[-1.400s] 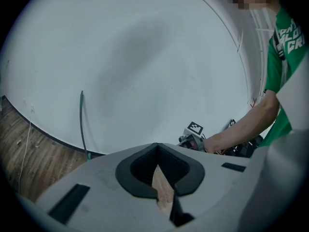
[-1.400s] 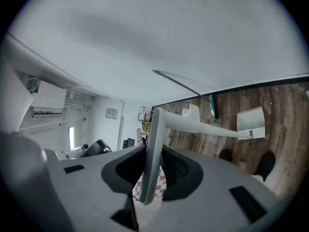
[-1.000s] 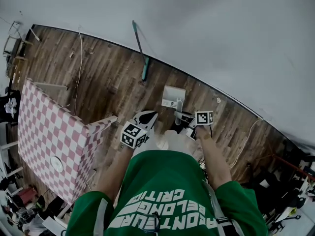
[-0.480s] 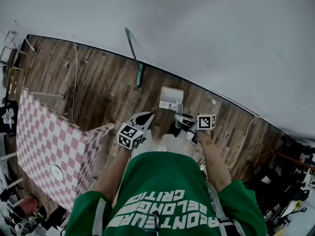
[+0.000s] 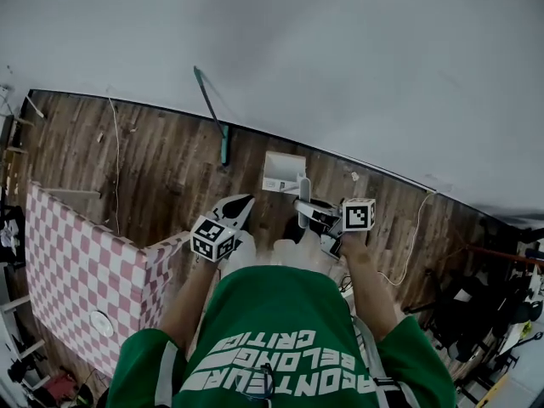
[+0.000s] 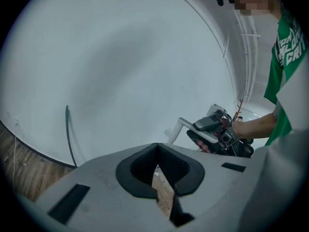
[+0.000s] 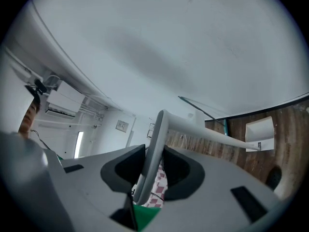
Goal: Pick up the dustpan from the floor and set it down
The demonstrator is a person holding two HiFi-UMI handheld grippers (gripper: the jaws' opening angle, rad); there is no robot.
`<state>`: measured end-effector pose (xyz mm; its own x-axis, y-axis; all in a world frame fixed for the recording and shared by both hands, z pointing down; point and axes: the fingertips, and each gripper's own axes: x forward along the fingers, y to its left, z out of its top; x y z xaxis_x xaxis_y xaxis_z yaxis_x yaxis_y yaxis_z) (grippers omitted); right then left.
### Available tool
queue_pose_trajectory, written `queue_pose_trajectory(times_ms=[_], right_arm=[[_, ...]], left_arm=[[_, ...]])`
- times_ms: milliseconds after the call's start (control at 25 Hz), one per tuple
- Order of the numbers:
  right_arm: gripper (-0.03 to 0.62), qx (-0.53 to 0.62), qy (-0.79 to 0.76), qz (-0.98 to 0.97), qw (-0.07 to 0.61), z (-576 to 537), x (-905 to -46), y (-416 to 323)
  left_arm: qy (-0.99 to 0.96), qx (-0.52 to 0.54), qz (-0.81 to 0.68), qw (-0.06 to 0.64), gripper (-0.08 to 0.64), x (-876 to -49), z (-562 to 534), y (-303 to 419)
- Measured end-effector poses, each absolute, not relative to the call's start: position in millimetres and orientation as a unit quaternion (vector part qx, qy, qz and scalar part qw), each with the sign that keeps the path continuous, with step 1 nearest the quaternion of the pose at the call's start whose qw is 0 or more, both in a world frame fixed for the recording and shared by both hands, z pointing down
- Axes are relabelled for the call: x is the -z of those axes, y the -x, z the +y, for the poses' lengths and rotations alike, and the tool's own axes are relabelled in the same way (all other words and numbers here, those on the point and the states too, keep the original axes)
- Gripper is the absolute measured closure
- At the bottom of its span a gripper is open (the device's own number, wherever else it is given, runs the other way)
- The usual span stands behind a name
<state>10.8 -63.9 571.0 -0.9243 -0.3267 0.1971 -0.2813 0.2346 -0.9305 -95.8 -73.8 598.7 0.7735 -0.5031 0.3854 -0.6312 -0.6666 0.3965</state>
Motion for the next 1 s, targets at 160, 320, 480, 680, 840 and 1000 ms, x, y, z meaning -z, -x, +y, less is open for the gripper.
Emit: queue_pose_trajectory(times_ms=[160,320,480,680,840,1000], right_arm=[[0.483,0.581,0.205,0.786,0.048,-70.4,-537.0,-14.1],[0.48,0.572,0.212,0.789,0.07,-77.0,-506.4,-12.6],[0.478,0.571,0.217,0.787,0.086,-79.3,-489.4,-10.0],[0.477,0.561,0.227,0.791,0.09,-83.1,-480.1,-11.7],[0.477,0.559,0.24,0.789,0.09,-84.0,-483.4,-14.7],[0.477,0.552,0.238,0.793,0.098,-84.6,-478.9,-14.5]], left_arm=[[-0.914,-0.109,-0.302,0.249,0.557,-576.4,-85.7,89.5],[-0.921,-0.092,-0.292,0.24,0.557,-554.4,-99.3,83.1],[-0.929,-0.081,-0.279,0.228,0.557,-536.1,-108.3,78.0],[-0.936,-0.069,-0.27,0.216,0.557,-521.0,-115.1,75.0],[-0.938,-0.071,-0.264,0.214,0.557,-520.8,-115.2,74.4],[-0.94,-0.071,-0.258,0.211,0.557,-517.5,-115.1,72.7]])
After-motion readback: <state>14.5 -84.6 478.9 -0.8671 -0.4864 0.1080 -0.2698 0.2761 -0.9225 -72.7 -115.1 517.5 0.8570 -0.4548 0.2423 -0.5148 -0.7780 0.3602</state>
